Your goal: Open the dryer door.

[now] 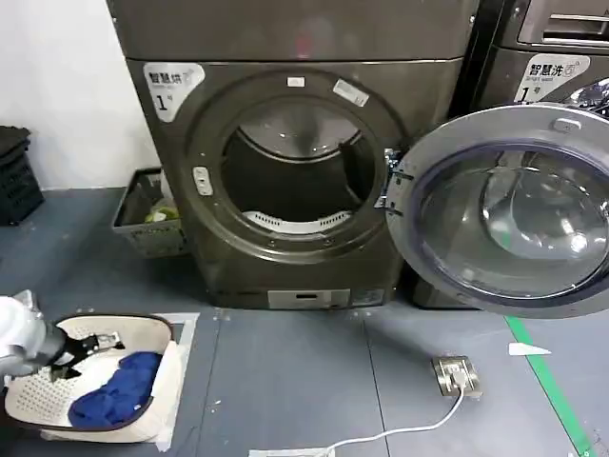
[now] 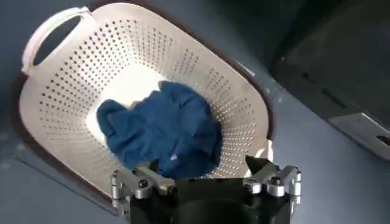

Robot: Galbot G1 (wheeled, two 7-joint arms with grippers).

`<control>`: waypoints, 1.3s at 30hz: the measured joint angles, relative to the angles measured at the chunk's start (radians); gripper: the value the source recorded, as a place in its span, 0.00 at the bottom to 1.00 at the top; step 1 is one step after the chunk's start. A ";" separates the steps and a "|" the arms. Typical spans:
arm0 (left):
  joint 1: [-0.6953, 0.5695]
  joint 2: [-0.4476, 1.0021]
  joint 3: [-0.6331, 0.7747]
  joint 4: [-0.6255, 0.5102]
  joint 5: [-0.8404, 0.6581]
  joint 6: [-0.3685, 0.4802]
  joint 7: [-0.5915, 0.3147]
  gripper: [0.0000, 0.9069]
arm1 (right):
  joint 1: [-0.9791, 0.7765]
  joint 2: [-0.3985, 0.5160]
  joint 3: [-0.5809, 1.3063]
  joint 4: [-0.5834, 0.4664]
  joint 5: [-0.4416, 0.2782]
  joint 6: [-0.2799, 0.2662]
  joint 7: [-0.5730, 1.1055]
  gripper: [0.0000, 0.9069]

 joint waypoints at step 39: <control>-0.145 -0.022 0.114 0.140 -0.124 0.000 -0.010 1.00 | -0.006 0.019 0.012 -0.027 -0.008 0.043 -0.016 1.00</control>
